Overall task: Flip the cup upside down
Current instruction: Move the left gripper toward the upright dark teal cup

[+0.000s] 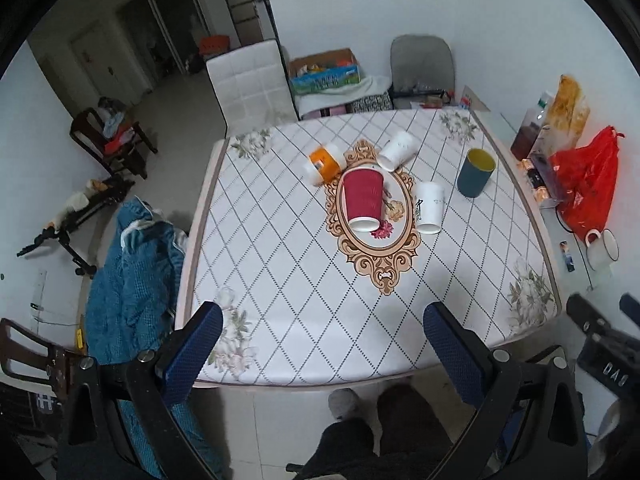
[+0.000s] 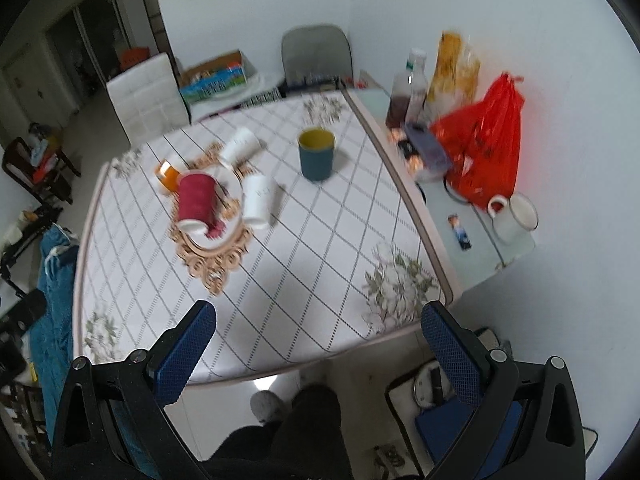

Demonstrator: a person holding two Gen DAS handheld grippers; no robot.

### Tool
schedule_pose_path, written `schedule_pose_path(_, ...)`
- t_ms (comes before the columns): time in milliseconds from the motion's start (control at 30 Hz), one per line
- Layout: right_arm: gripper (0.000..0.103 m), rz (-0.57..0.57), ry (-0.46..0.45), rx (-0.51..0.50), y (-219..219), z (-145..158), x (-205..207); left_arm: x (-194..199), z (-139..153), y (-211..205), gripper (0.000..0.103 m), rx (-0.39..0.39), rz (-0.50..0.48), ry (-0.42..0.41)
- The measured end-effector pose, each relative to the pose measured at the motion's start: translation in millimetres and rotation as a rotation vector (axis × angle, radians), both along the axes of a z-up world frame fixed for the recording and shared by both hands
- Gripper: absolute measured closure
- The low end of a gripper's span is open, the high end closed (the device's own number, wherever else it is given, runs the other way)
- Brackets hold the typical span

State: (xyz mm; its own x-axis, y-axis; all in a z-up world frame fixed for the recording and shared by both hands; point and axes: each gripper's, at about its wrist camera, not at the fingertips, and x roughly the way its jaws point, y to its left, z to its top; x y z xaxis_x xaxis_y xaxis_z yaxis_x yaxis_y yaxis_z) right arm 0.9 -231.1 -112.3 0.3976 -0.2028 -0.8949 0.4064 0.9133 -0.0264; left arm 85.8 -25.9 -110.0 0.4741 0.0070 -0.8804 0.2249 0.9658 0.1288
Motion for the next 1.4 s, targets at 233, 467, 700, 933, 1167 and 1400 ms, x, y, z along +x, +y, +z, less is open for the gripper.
schedule_pose_path(233, 0.0, -0.005, 0.118, 0.041, -40.5, -77.5, 32.1, 42.7, -45.3, -44.4, 0.0, 0.038, -0.026, 0.099)
schedule_pose_path(467, 0.0, -0.019, 0.228, 0.103, -87.0, -145.2, 64.0, 86.6, -87.9, -105.5, 0.0, 0.071, -0.061, 0.182)
schedule_pose_path(700, 0.0, -0.026, 0.325, 0.118, -125.6, -194.2, 90.5, 129.7, -120.9, -158.9, 0.0, 0.082, -0.088, 0.223)
schedule_pose_path(933, 0.0, -0.017, 0.376, 0.136, -157.6, -230.0, 115.7, 171.0, -148.9, -208.6, 0.0, 0.097, -0.131, 0.227)
schedule_pose_path(1167, 0.0, -0.01, 0.404, 0.123, -182.9, -249.6, 139.5, 196.3, -181.3, -251.6, 0.0, 0.096, -0.251, 0.156)
schedule_pose_path(1400, 0.0, -0.017, 0.435, 0.07, -212.6, -267.5, 154.7, 200.1, -214.6, -292.7, 0.001, 0.112, -0.41, 0.047)
